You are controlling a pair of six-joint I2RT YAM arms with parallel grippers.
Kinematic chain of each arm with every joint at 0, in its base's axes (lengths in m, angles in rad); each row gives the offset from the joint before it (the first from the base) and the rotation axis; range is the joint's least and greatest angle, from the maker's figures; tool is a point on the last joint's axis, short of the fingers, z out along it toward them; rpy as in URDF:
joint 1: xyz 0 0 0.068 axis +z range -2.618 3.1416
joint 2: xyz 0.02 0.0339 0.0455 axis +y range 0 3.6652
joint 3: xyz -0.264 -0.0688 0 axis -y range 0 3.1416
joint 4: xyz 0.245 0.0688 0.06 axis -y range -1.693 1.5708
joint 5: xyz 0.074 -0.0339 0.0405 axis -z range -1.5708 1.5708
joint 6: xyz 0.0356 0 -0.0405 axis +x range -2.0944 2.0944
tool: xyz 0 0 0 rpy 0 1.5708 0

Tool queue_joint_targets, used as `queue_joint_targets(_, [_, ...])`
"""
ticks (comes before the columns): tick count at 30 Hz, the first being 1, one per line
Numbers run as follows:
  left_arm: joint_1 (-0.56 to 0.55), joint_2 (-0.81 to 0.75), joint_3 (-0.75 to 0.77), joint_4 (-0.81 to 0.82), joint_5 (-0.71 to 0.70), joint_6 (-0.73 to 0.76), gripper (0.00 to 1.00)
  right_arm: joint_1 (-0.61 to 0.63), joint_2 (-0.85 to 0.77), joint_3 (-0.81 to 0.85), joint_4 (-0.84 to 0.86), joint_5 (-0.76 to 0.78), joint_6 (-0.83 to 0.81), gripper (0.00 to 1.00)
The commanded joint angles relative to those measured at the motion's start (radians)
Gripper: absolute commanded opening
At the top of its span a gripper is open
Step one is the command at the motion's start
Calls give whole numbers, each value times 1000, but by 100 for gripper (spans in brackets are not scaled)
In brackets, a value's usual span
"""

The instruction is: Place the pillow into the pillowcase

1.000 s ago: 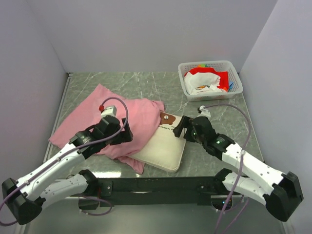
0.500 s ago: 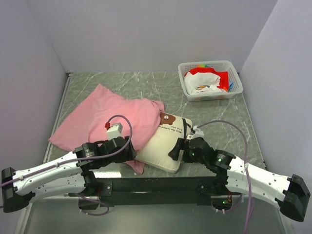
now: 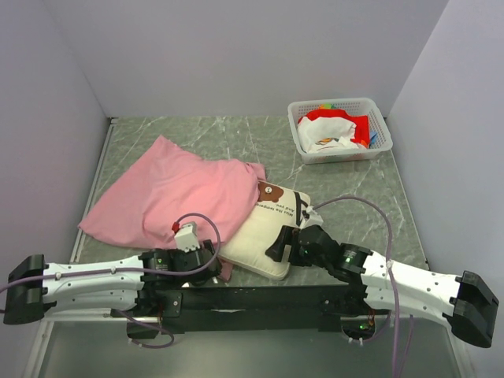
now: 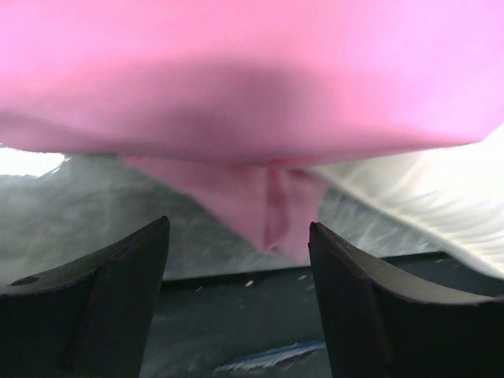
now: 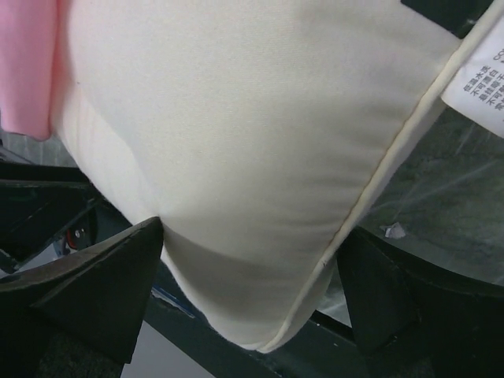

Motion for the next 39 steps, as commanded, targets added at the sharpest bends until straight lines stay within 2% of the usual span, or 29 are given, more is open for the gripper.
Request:
queue_joint_targets(1, [-5,-1,-33,216,-79,-16,74,13,3,-11,62,34,49,91])
queue_joint_targets(2, [-4,14,-45,233,-78,-13,71,13,2,-13,62,48,51,89])
queue_joint_targets(5, [-4,102,-53,290,-70,-13,49,11,-3,-16,70,59,58,80])
queue_joint_targets(6, [-4,123,-52,302,-69,-13,35,13,8,-10,67,63,58,77])
queue_joint_targets(8, [-4,172,-48,334,-58,-2,20,13,20,2,70,65,52,59])
queue_joint_targets(9, [-5,181,-44,366,-49,24,1,13,31,9,71,66,51,48])
queue_joint_targets(10, [-5,192,-36,389,-20,50,1,13,35,22,71,69,45,29])
queue_joint_targets(13, [-7,224,17,501,74,227,1,14,55,79,49,94,25,0])
queue_joint_targets(14, [-5,241,65,526,165,277,1,13,63,97,41,100,20,0])
queue_joint_targets(18, [-62,330,188,607,351,499,1,23,141,174,35,134,-1,0])
queue_joint_targets(21, [-131,375,254,658,437,593,1,36,209,217,32,174,-6,0])
queue_joint_targets(25, [-148,349,235,741,496,619,1,37,256,207,47,209,6,0])
queue_joint_targets(28, [-148,309,206,726,475,593,9,36,246,171,65,206,20,0])
queue_joint_targets(29, [-146,300,209,704,438,587,16,34,238,164,64,209,25,0])
queue_joint_targets(30, [-148,291,212,657,418,576,35,36,226,159,64,214,28,0])
queue_joint_targets(32, [-146,258,229,614,361,562,54,36,217,153,52,218,29,0])
queue_joint_targets(33, [-146,248,238,565,346,553,69,36,209,154,45,220,26,0])
queue_joint_targets(35, [-146,205,270,514,295,544,74,34,198,153,27,226,25,0])
queue_joint_targets(36, [-146,189,284,490,274,533,80,34,186,150,24,229,26,1])
queue_joint_targets(37, [-146,160,300,424,241,521,82,36,178,145,13,234,28,9])
queue_joint_targets(39, [-146,131,343,368,169,495,83,36,158,142,2,237,26,14])
